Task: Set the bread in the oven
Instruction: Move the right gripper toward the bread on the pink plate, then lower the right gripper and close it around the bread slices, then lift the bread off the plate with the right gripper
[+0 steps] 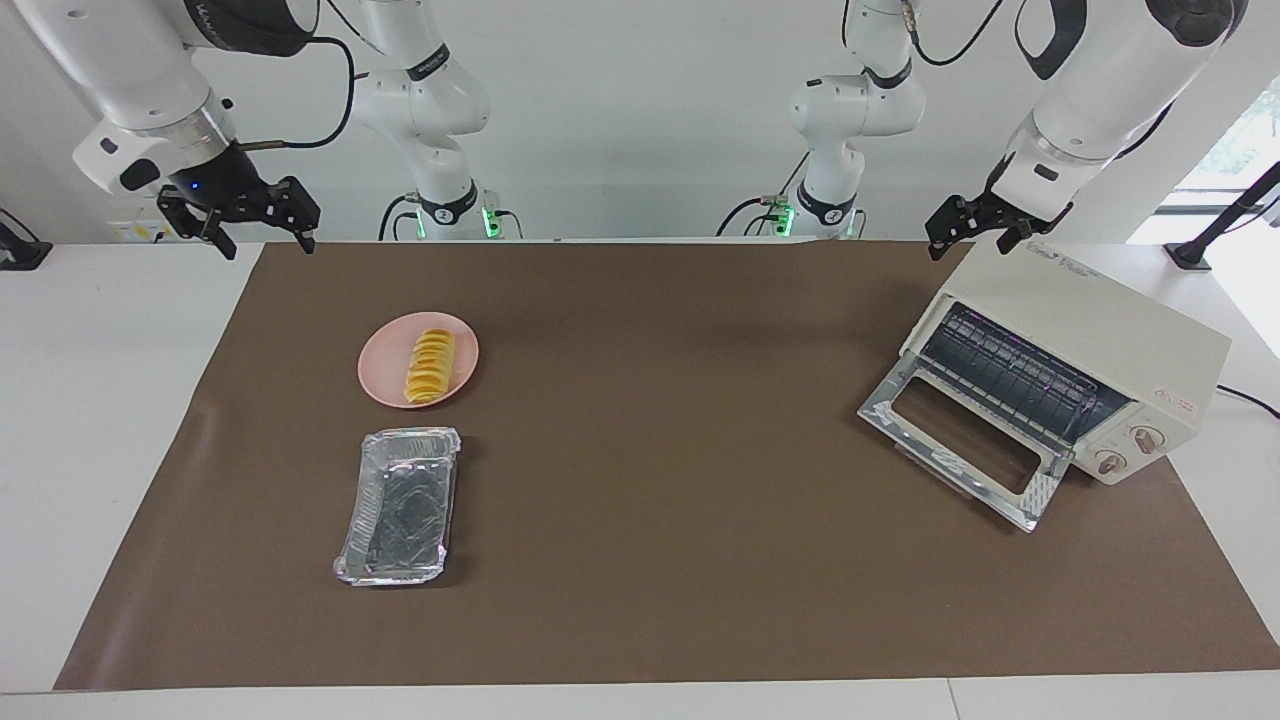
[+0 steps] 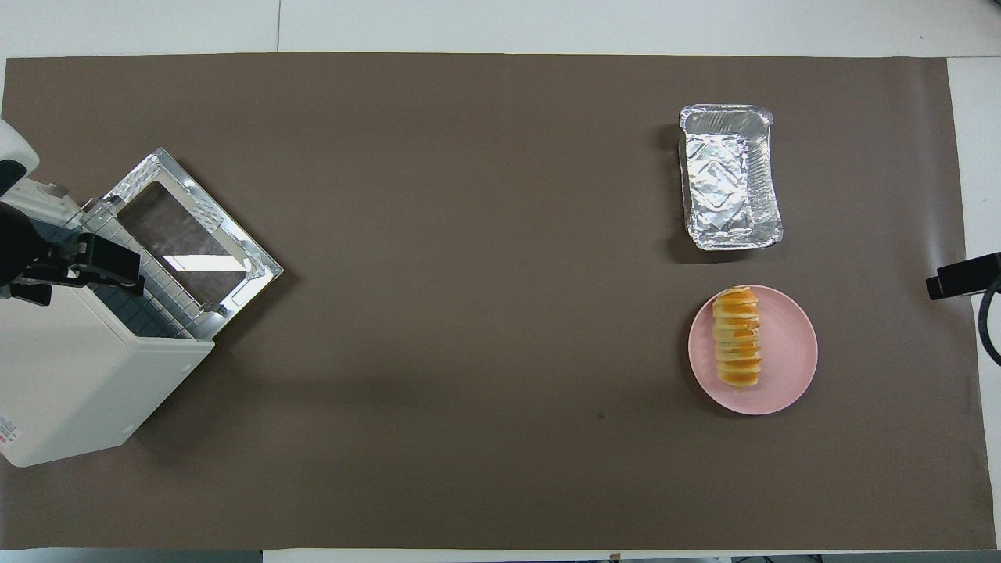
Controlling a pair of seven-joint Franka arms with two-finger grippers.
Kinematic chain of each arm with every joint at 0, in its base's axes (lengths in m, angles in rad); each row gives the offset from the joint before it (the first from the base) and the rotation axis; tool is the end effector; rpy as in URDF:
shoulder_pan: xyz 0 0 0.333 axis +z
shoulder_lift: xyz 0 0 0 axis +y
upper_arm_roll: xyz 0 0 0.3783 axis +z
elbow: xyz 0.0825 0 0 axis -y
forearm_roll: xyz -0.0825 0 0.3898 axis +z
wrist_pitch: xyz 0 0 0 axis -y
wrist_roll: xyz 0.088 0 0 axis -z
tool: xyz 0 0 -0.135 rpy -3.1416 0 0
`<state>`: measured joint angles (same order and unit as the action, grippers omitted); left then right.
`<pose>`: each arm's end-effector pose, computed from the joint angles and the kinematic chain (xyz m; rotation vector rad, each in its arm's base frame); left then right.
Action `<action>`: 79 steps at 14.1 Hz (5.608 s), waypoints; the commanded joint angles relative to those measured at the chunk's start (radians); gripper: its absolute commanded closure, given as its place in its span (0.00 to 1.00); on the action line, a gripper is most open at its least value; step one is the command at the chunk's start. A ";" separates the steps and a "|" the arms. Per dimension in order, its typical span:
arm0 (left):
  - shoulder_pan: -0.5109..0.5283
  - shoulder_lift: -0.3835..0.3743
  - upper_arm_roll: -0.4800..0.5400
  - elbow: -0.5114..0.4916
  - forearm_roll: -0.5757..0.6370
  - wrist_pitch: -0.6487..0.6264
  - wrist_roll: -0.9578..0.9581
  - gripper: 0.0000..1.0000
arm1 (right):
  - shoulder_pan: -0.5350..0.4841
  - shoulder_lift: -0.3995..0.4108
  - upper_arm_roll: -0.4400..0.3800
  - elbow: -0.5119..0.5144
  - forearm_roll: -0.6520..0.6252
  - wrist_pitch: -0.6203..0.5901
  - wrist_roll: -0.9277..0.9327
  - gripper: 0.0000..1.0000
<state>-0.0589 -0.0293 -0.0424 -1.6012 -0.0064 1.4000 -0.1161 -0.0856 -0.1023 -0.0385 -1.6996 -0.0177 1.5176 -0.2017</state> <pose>0.5221 -0.0544 0.6475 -3.1165 -0.0224 0.2679 0.5079 -0.0670 0.6483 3.1360 0.1219 -0.1271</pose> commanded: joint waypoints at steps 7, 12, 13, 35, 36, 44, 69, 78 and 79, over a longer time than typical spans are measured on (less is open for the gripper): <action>0.010 -0.017 -0.002 -0.010 -0.015 -0.003 -0.005 0.00 | -0.017 -0.011 0.008 -0.014 0.005 0.004 -0.013 0.00; 0.010 -0.017 -0.002 -0.010 -0.015 -0.003 -0.005 0.00 | 0.038 -0.086 0.025 -0.177 0.004 0.100 0.108 0.00; 0.010 -0.017 -0.002 -0.010 -0.015 -0.003 -0.005 0.00 | 0.065 -0.103 0.026 -0.239 0.005 0.152 0.148 0.00; 0.010 -0.017 -0.002 -0.010 -0.015 -0.003 -0.005 0.00 | 0.165 0.050 0.029 -0.758 0.009 0.903 0.240 0.00; 0.010 -0.017 -0.002 -0.010 -0.015 -0.003 -0.005 0.00 | 0.167 0.052 0.029 -0.758 0.010 0.912 0.245 0.00; 0.010 -0.015 -0.002 -0.010 -0.015 -0.003 -0.005 0.00 | 0.167 0.075 0.029 -0.753 0.010 0.971 0.271 0.00; 0.010 -0.017 -0.002 -0.010 -0.015 -0.003 -0.005 0.00 | 0.179 0.125 0.029 -0.683 0.016 0.883 0.245 1.00; 0.010 -0.017 -0.002 -0.010 -0.015 -0.003 -0.005 0.00 | 0.167 0.209 0.028 -0.271 0.064 0.497 0.237 1.00; 0.010 -0.017 -0.002 -0.010 -0.015 -0.003 -0.005 0.00 | 0.164 0.234 0.028 -0.212 0.064 0.484 0.237 1.00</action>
<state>-0.0589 -0.0293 -0.0424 -1.6012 -0.0064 1.4000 -0.1161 0.0888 0.0445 -0.0098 -2.0621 0.0225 2.0565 0.0566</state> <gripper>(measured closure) 0.000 0.863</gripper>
